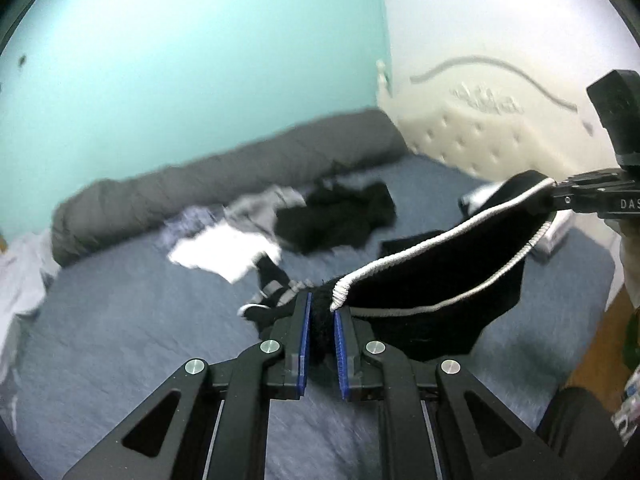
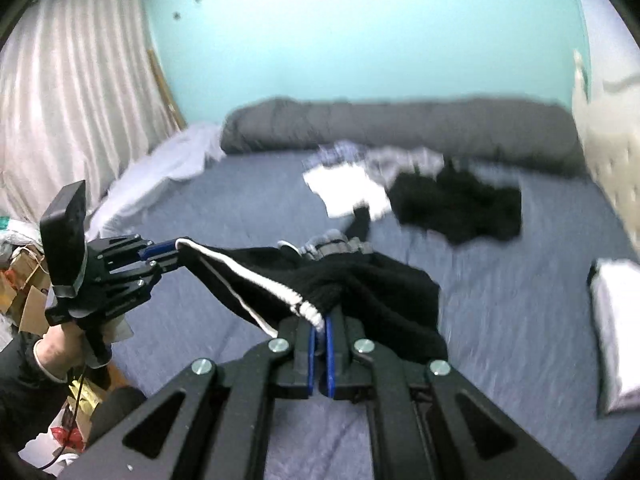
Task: Fold clothes
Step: 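Lift the black garment by its white-trimmed edge with both tools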
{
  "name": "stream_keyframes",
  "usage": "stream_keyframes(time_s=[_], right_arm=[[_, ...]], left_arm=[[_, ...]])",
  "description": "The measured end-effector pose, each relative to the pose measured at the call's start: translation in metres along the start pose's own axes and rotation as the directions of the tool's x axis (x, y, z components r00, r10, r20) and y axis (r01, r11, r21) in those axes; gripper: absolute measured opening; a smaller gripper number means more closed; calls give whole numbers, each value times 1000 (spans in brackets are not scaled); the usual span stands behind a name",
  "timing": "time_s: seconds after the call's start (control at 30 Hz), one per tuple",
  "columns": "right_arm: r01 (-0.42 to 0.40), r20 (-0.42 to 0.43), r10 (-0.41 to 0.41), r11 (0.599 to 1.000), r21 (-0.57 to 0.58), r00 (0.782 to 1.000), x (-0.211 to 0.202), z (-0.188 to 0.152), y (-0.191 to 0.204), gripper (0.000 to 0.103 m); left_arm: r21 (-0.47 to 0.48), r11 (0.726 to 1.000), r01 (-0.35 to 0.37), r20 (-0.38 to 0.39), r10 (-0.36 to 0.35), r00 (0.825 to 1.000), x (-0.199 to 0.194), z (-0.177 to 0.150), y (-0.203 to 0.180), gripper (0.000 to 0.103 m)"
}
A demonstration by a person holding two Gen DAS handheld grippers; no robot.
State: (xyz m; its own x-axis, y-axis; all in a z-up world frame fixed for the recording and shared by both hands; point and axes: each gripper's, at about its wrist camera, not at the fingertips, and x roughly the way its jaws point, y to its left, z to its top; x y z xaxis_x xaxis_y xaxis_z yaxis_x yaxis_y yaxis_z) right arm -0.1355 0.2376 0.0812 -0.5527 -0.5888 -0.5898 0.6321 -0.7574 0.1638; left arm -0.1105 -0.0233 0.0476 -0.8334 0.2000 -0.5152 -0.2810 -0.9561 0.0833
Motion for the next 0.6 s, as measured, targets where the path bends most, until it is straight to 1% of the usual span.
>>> stream_keyframes(time_s=[0.1, 0.2, 0.4, 0.6], right_arm=[[5, 52, -3, 1000, -25, 999, -25, 31, 18, 3], [18, 108, -12, 998, -55, 994, -52, 62, 37, 3], [46, 210, -26, 995, -92, 977, -107, 117, 64, 3], [58, 279, -29, 994, -98, 960, -154, 150, 79, 3]], left_arm=[[-19, 999, -28, 66, 29, 997, -38, 38, 15, 11], [-14, 998, -59, 116, 60, 991, -70, 69, 23, 11], [12, 994, -104, 191, 100, 977, -133, 130, 30, 11], [33, 992, -121, 250, 109, 962, -189, 162, 25, 11]])
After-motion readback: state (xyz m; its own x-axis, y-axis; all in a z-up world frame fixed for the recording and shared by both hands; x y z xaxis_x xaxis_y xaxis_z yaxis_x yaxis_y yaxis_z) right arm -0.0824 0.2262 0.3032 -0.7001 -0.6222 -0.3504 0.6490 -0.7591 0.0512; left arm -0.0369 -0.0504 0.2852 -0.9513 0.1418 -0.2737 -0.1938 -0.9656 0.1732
